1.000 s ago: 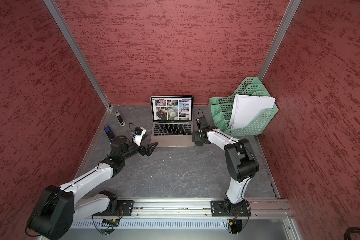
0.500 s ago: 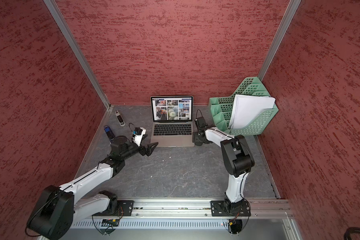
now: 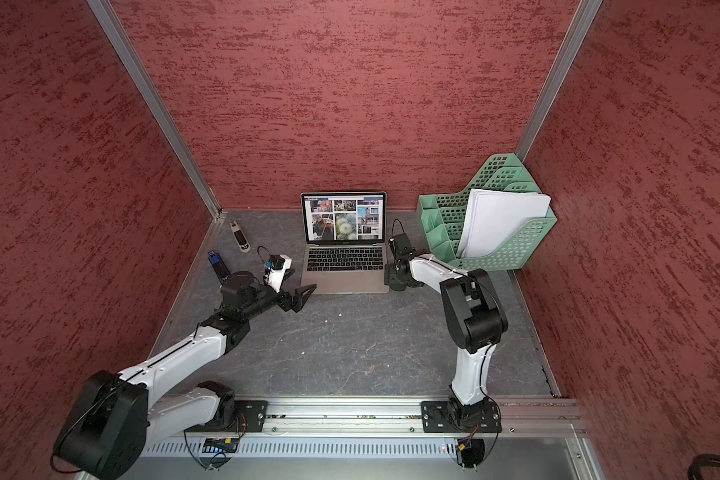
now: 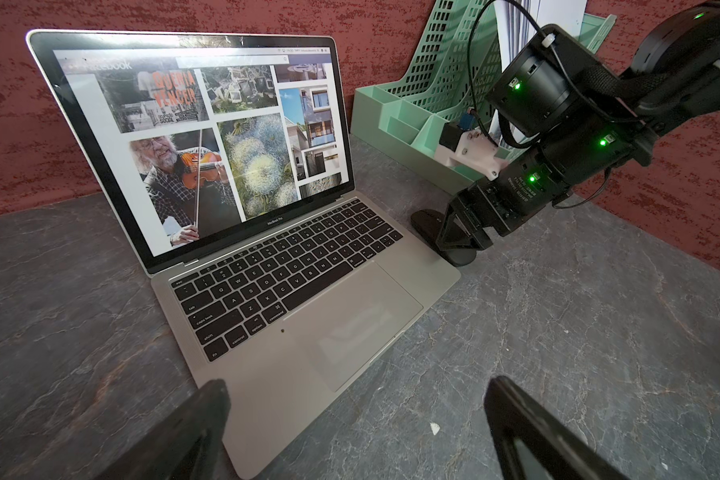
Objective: Remove the wireless mouse receiver from the laptop
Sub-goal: Place the mouse at the center of the board.
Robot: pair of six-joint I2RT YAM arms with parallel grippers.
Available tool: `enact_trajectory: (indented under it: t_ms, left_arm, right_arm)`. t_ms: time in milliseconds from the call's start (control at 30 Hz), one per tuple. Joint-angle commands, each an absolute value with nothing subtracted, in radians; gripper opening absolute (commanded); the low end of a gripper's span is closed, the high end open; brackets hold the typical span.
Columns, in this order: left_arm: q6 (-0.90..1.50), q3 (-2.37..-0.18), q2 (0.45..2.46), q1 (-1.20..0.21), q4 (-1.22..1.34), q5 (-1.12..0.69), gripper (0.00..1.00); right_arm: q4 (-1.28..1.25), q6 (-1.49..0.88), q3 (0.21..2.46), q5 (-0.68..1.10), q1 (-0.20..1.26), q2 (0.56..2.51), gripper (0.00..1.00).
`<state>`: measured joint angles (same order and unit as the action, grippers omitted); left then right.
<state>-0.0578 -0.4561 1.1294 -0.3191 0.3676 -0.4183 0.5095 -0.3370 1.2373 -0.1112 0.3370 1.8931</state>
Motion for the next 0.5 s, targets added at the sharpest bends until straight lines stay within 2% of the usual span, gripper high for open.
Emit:
enact_trajectory:
  t_ms: [0, 467]
  left_arm:
    - [-0.066, -0.447, 1.126, -0.312, 0.39, -0.424, 1.0]
    - [-0.068, -0.449, 1.128, -0.312, 0.383, -0.422, 1.0]
  right_arm:
    - [0.516, -0.356, 1.269, -0.105, 0.344, 1.916, 0.86]
    - [0.534, -0.299, 1.272, -0.177, 0.346, 1.932, 0.76]
